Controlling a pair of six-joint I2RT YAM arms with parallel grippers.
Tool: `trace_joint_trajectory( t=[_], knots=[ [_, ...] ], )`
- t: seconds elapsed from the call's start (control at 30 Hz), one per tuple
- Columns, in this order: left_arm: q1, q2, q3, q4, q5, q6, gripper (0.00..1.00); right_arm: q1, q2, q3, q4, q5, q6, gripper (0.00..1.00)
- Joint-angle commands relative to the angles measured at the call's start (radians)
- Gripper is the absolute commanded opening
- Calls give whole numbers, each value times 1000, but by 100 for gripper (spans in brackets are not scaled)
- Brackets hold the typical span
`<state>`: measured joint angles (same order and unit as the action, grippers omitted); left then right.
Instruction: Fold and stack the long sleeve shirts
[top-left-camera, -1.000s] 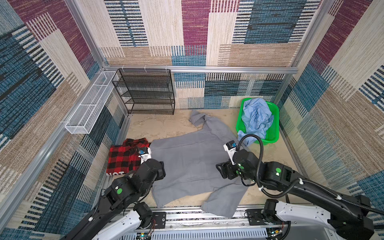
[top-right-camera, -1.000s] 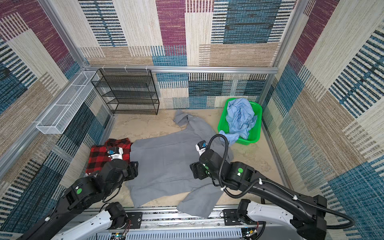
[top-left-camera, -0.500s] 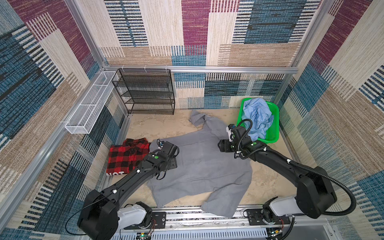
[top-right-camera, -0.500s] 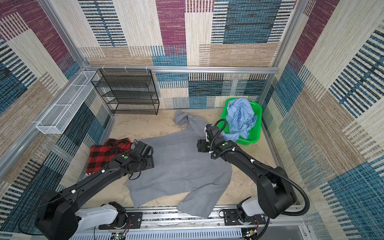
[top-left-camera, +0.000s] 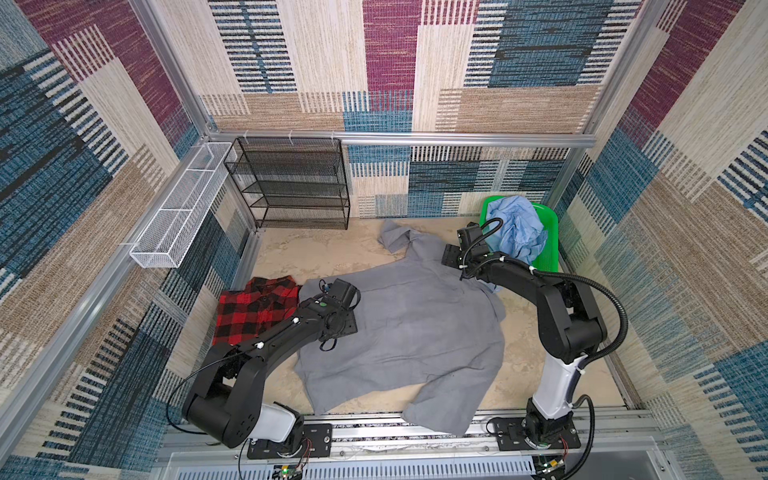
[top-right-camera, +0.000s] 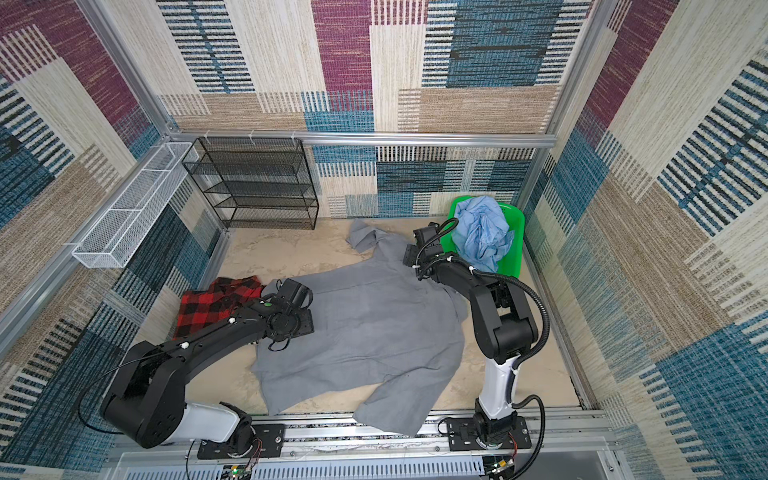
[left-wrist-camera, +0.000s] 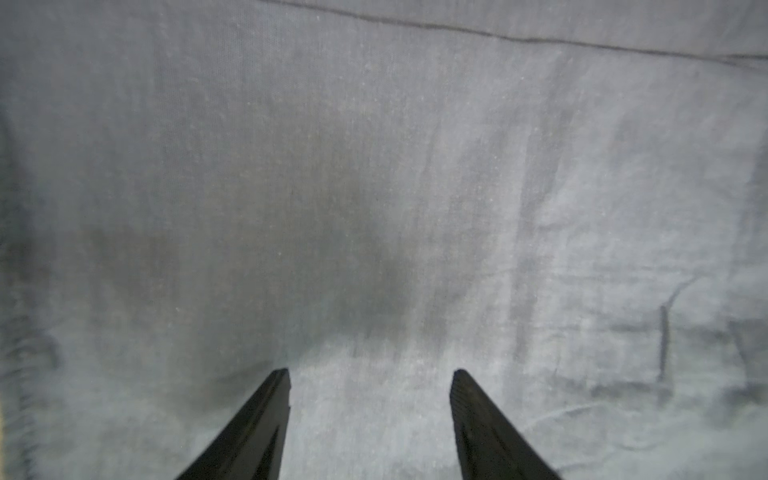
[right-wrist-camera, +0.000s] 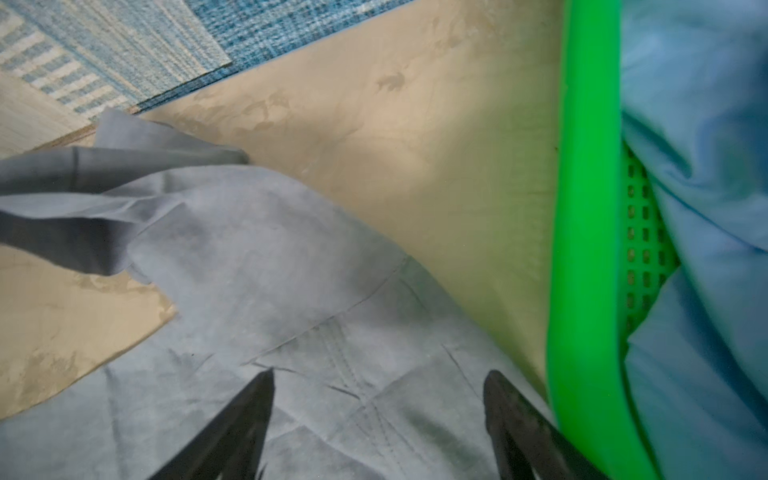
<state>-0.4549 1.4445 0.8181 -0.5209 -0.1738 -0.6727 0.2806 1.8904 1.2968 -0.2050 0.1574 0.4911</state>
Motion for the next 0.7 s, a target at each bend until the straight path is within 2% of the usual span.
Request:
trace_joint_trajectory(
  t=[0.0, 0.17, 0.37, 0.47, 0.57, 0.67],
  knots=[
    [7, 26, 18, 29, 2, 33, 65, -42, -25, -33, 21, 61, 65, 80],
    [22, 78, 50, 40, 3, 48, 63, -57, -114, -130, 28, 91, 88, 80],
    [31, 142, 81, 70, -10, 59, 63, -31, -276, -281, 115, -102, 67, 79],
    [37, 193, 91, 87, -12, 55, 62, 28, -349, -349, 130, -133, 75, 80],
    [39, 239, 116, 92, -34, 56, 61, 83, -370, -409, 146, -180, 85, 80],
    [40, 289, 149, 94, -24, 56, 61, 83, -351, -471, 172, -249, 130, 79]
  ],
)
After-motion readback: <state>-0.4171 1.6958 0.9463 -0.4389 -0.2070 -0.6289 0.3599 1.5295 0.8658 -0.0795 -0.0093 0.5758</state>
